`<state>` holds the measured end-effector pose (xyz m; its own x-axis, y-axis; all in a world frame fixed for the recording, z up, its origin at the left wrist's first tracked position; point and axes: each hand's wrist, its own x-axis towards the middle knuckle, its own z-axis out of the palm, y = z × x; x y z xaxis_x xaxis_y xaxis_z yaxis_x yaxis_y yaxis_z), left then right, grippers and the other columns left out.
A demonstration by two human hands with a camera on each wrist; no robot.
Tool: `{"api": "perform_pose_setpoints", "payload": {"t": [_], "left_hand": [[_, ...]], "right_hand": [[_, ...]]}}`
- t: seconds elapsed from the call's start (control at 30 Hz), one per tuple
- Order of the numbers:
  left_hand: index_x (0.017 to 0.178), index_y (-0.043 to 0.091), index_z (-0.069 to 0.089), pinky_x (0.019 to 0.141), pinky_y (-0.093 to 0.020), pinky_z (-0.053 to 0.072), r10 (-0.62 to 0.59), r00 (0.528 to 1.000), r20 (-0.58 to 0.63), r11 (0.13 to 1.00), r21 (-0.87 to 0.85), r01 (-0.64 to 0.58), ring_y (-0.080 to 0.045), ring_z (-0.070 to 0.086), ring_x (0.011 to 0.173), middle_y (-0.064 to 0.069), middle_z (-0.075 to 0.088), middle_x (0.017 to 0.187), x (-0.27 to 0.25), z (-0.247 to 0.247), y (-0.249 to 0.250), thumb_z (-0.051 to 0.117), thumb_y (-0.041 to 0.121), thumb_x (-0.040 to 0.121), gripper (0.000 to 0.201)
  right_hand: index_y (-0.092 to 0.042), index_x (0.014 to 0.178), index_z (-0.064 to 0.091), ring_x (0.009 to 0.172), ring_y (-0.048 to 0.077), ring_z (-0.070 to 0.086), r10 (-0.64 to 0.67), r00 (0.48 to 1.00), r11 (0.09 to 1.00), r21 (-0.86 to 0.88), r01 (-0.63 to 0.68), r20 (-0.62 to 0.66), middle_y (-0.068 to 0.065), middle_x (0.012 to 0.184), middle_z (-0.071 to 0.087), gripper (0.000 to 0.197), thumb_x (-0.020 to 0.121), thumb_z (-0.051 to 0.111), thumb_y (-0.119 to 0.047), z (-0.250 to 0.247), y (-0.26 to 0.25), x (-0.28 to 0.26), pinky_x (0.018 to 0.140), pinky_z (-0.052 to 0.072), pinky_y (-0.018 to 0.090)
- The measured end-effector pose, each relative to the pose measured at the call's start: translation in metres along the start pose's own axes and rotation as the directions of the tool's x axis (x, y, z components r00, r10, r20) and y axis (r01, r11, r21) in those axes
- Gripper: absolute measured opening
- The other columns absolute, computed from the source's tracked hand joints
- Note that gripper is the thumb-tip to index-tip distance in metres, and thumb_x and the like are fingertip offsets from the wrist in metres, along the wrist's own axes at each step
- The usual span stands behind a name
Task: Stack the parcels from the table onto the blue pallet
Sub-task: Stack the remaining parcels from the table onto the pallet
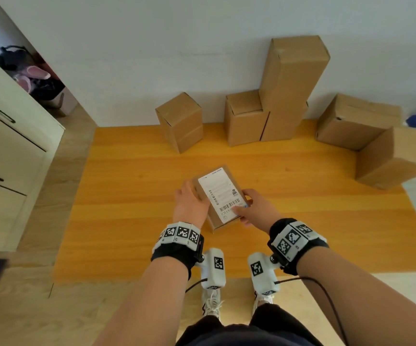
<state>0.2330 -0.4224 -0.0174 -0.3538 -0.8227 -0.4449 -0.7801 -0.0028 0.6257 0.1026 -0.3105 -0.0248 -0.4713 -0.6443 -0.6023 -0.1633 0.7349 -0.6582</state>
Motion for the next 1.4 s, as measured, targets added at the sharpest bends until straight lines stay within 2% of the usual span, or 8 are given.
{"api": "perform_pose_setpoints", "payload": {"t": [0.13,0.27,0.63,0.8,0.97,1.07,1.27,1.4], "left_hand": [[0.154,0.027,0.016,0.117,-0.046,0.024,0.194,0.979,-0.06,0.954,0.243,-0.174,-0.028,0.014,0.147,-0.002,0.008,0.162,0.015,-0.005,0.007,0.063,0.026,0.09,0.079],[0.152,0.035,0.022,0.119,-0.051,0.013,0.309,0.929,0.203,0.805,0.465,-0.369,-0.024,0.006,0.149,0.003,0.006,0.163,0.025,-0.003,0.011,0.059,0.031,0.093,0.069],[0.142,0.03,0.041,0.093,-0.041,0.046,0.121,0.983,0.135,0.865,0.471,-0.171,-0.029,0.038,0.125,0.0,0.034,0.143,0.019,0.002,0.008,0.051,0.047,0.095,0.051],[0.132,0.019,0.051,0.076,-0.034,0.05,-0.024,0.989,0.146,0.928,0.371,-0.032,-0.028,0.059,0.105,-0.011,0.036,0.145,0.024,0.009,0.006,0.047,0.048,0.097,0.046],[0.123,0.013,0.052,0.072,-0.042,0.06,-0.093,0.971,0.221,0.99,0.129,0.065,-0.026,0.07,0.077,-0.005,0.063,0.099,0.016,0.027,0.012,0.051,0.044,0.096,0.041],[0.129,0.012,0.049,0.062,-0.031,0.059,-0.086,0.955,0.285,0.993,0.104,0.058,-0.019,0.066,0.064,0.002,0.058,0.078,0.004,0.041,0.024,0.049,0.039,0.099,0.04],[0.129,0.014,0.05,0.058,-0.027,0.054,-0.057,0.931,0.362,0.978,0.207,-0.021,-0.016,0.061,0.06,-0.004,0.067,0.086,-0.005,0.057,0.038,0.044,0.037,0.101,0.037],[0.136,0.014,0.047,0.07,-0.033,0.051,0.03,0.94,0.34,0.932,0.331,-0.149,-0.021,0.062,0.087,-0.008,0.064,0.119,-0.006,0.053,0.046,0.046,0.034,0.1,0.042]], "right_hand": [[-0.022,0.145,0.039,0.083,0.021,0.063,-0.067,0.997,0.994,-0.09,0.069,0.027,0.005,0.122,0.059,0.053,0.096,0.054,-0.012,-0.004,-0.008,0.001,0.07,0.057,0.035],[-0.023,0.141,0.046,0.062,0.011,0.052,-0.094,0.996,0.986,-0.136,0.094,0.005,0.006,0.13,0.056,0.047,0.096,0.052,-0.01,-0.003,-0.007,0.004,0.049,0.039,0.019],[-0.017,0.147,0.036,0.104,0.024,0.058,0.042,0.985,0.997,-0.054,-0.052,-0.169,0.009,0.142,0.048,0.055,0.099,0.054,-0.036,-0.01,0.006,0.006,0.077,0.046,0.031],[-0.016,0.148,0.034,0.084,0.023,0.061,0.137,0.973,0.99,0.042,-0.132,-0.186,0.009,0.124,0.056,0.059,0.099,0.053,-0.041,-0.016,0.014,-0.001,0.08,0.056,0.043],[-0.015,0.146,0.037,0.098,0.028,0.064,0.195,0.959,0.972,0.171,-0.16,-0.208,0.008,0.116,0.06,0.059,0.096,0.057,-0.041,-0.018,0.026,-0.008,0.086,0.055,0.045],[-0.015,0.146,0.036,0.095,0.024,0.063,0.179,0.96,0.973,0.183,-0.14,-0.214,0.004,0.111,0.061,0.056,0.097,0.056,-0.033,-0.021,0.031,-0.014,0.08,0.055,0.039],[-0.016,0.151,0.03,0.097,0.023,0.059,0.181,0.947,0.98,0.129,-0.152,-0.264,0.009,0.133,0.057,0.056,0.099,0.052,-0.022,-0.039,0.043,-0.027,0.07,0.046,0.027],[-0.017,0.151,0.029,0.118,0.027,0.056,0.211,0.936,0.973,0.156,-0.172,-0.282,0.01,0.144,0.049,0.059,0.098,0.054,-0.028,-0.048,0.045,-0.032,0.081,0.044,0.03]]}}
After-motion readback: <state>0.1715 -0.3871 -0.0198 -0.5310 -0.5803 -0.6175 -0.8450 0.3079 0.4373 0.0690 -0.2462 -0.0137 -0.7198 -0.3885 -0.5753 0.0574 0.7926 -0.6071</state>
